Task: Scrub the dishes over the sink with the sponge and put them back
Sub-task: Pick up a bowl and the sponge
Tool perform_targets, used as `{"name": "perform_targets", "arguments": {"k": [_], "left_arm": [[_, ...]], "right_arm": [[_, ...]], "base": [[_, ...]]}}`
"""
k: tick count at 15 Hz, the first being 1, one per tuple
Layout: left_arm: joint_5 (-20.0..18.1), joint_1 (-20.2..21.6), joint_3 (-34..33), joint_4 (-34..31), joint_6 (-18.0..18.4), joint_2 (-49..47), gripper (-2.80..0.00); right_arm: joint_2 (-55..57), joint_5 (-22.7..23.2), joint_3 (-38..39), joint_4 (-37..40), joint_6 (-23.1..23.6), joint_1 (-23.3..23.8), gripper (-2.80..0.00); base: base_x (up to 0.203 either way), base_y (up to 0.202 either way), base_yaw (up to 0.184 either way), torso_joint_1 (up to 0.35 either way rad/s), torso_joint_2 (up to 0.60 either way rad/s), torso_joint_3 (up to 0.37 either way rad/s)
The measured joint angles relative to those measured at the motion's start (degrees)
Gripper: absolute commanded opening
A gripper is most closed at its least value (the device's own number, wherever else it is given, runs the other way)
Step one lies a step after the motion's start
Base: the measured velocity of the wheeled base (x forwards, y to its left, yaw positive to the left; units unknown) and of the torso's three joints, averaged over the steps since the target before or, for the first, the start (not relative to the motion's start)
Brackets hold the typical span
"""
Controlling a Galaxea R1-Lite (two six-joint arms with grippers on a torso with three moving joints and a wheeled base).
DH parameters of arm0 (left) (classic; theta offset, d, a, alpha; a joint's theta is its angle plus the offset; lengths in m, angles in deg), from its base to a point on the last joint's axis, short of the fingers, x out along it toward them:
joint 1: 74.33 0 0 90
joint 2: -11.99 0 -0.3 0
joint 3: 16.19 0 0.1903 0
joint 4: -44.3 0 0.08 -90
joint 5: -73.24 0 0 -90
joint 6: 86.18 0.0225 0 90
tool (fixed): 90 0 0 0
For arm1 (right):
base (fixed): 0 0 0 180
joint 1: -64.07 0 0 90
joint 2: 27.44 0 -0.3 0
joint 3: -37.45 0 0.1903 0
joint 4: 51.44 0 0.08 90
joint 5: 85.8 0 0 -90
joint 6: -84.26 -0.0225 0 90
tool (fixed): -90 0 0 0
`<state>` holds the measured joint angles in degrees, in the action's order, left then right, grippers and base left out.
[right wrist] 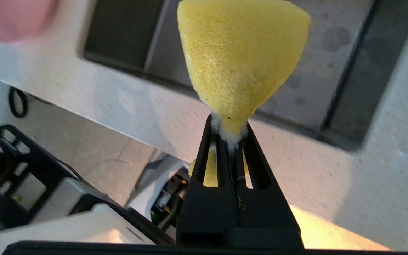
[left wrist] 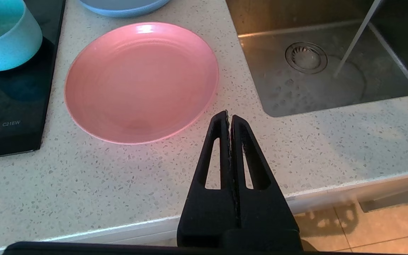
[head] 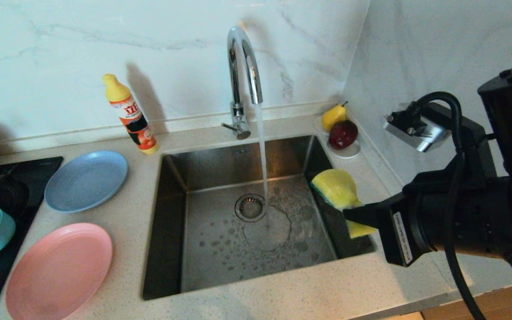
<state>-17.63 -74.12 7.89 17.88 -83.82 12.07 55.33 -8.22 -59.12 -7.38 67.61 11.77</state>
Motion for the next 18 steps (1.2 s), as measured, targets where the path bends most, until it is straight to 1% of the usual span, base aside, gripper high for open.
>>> {"name": "perform_targets", "arguments": {"k": [6,8,11,14,17,18], "left_arm": [[0.1,0.0,0.0,0.3,0.1,0.0,-2.80],[0.1,0.0,-0.4,1.9,-0.1,0.0,-2.80],[0.1,0.0,-0.6,2.0,-0.2,0.0,-2.80],[0.1,0.0,-0.5,1.7,1.0,-0.1,-2.80],[0.2,0.0,-0.5,1.5,1.5,-0.1,-2.80],[0.1,0.0,-0.5,1.5,2.5,-0.1,-2.80]], "right_arm": [[6.9,0.1,-7.0,0.1,-0.3,-0.8,-2.80],[8.3,0.2,-7.1,0.3,-0.4,-1.4,-2.80],[9.8,0.0,-7.5,0.3,-1.4,-1.7,-2.80],[11.1,0.0,-7.7,0.4,-1.5,-2.0,-2.80],[11.2,-0.1,-7.7,1.3,-1.3,-2.1,-2.80],[11.2,-0.1,-7.8,1.7,-1.2,-2.1,-2.80]], "base": [[0.000,0.000,0.000,0.000,0.00,0.000],[0.000,0.000,0.000,0.000,0.00,0.000],[0.000,0.000,0.000,0.000,0.00,0.000],[0.000,0.000,0.000,0.000,0.00,0.000],[0.000,0.000,0.000,0.000,0.00,0.000],[0.000,0.000,0.000,0.000,0.00,0.000]]}}
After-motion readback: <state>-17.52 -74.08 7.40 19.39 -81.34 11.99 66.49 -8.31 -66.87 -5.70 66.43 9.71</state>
